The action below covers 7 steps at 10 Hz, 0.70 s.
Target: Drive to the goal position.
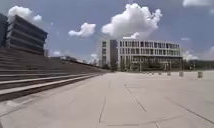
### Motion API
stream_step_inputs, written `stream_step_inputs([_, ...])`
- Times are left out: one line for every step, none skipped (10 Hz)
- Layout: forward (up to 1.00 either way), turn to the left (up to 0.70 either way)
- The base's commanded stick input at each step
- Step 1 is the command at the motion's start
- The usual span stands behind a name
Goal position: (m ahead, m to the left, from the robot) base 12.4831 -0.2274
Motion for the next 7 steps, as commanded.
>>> stream_step_inputs([0.7, 0.0])
stream_step_inputs([0.7, 0.0])
stream_step_inputs([0.7, 0.0])
stream_step_inputs([0.7, 0.0])
stream_step_inputs([0.7, 0.0])
stream_step_inputs([0.7, 0.0])
stream_step_inputs([0.7, 0.0])
